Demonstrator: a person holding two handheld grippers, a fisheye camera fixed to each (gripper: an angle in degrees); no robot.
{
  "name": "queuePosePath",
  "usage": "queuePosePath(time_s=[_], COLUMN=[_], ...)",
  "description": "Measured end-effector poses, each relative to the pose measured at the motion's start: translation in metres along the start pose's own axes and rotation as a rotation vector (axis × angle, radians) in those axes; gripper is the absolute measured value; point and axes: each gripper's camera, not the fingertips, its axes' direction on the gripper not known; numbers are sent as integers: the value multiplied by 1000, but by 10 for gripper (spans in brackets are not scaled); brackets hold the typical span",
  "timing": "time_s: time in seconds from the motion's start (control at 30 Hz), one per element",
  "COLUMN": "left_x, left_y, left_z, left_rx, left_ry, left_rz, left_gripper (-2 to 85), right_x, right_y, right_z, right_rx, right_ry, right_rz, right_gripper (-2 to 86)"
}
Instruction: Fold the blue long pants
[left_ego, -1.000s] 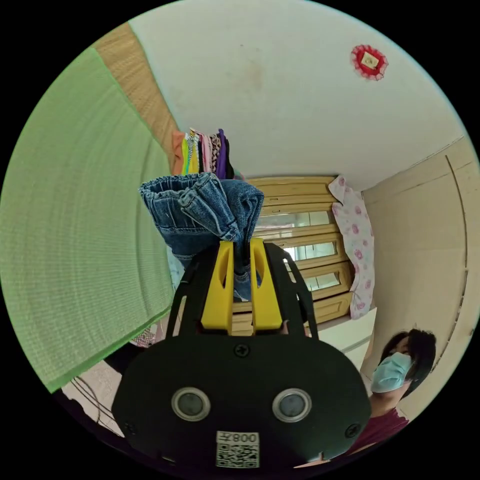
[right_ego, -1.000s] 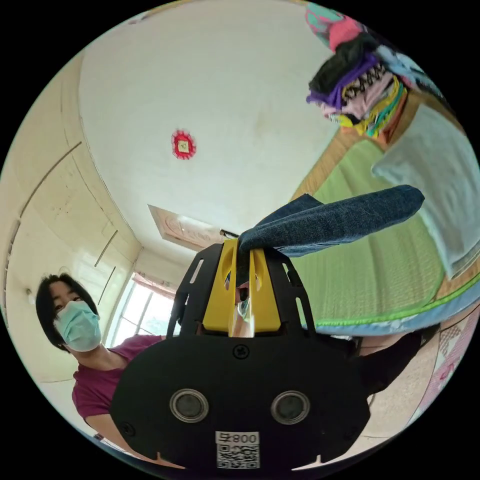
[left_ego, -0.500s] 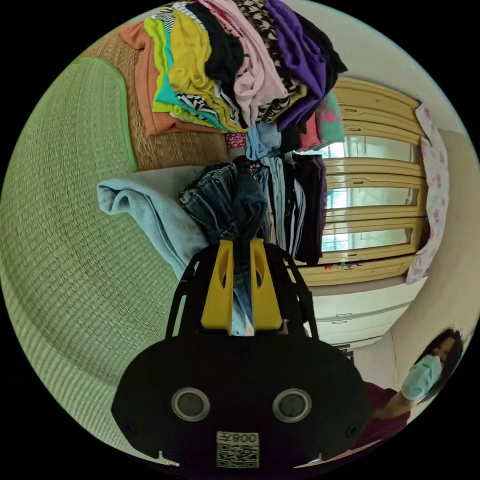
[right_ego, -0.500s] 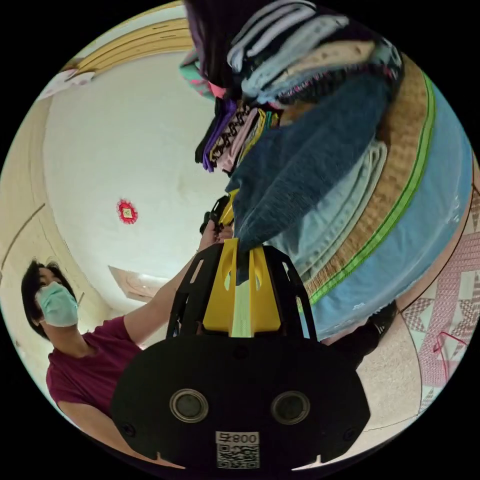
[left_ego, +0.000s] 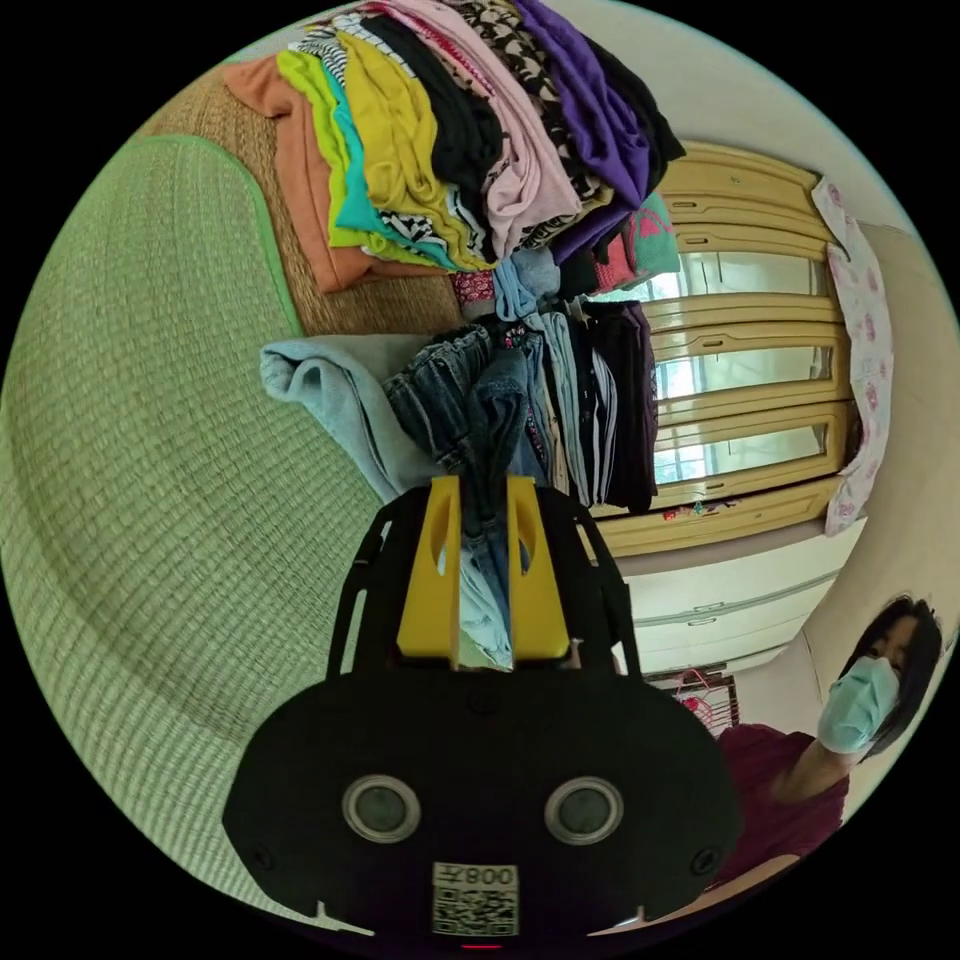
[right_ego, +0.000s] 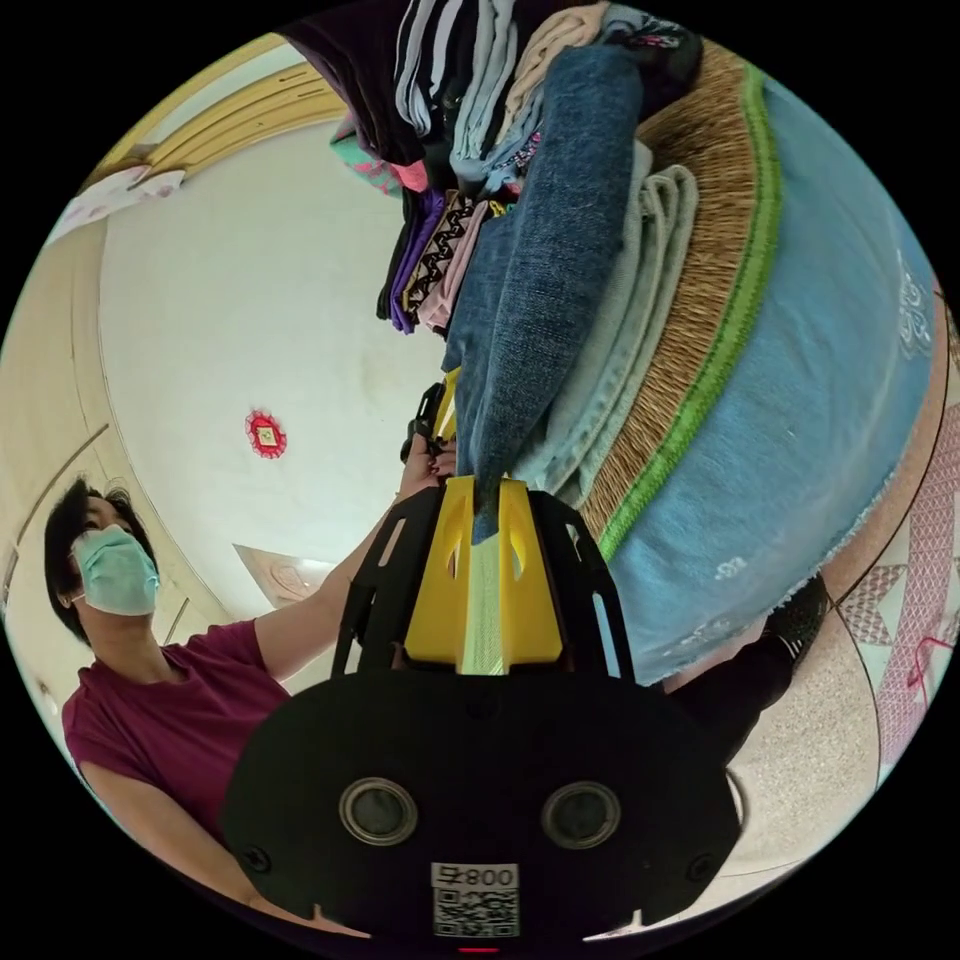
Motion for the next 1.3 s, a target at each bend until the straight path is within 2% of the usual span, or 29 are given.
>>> queuePosePath(time_s=[0.17,0.27,0.33,0.4,0.47,0.5,0.53,0.6,0.7,0.83,1.1,1.2,1.27,1.3], left_x=[62,102,123,137,148,149,148,149,152,166,217,240,250,250], left_y=[-14,-34,-52,-70,-88,-92,-97,-100,-101,-102,-45,2,46,58], left_z=[-24,-11,7,26,45,50,58,61,61,59,34,21,20,20], left_rx=[135,143,90,54,31,10,-14,-5,14,23,-93,-240,-398,-429], left_ry=[-83,-38,-94,-209,-433,-474,-522,-510,-444,-362,-185,-329,-524,-565], left_rz=[123,224,274,283,309,322,312,330,338,343,477,516,540,537], left_gripper=[32,13,7,4,2,1,1,0,0,0,1,1,1,1], right_x=[-17,-54,-82,-114,-128,-129,-128,-120,-120,-118,-121,-117,-113,-110], right_y=[19,7,-11,-42,-61,-72,-77,-85,-79,-82,-104,-120,-129,-134], right_z=[-36,-40,-29,0,27,47,57,93,110,110,125,115,108,102], right_rx=[88,119,118,99,87,56,30,-56,1,71,108,125,129,137], right_ry=[97,184,267,486,685,814,860,995,1072,1065,1223,1198,1179,1168], right_rz=[-15,-120,-217,-339,-421,-430,-428,-448,-500,-492,-491,-437,-417,-415], right_gripper=[3,1,0,0,0,0,0,0,1,1,2,2,2,2])
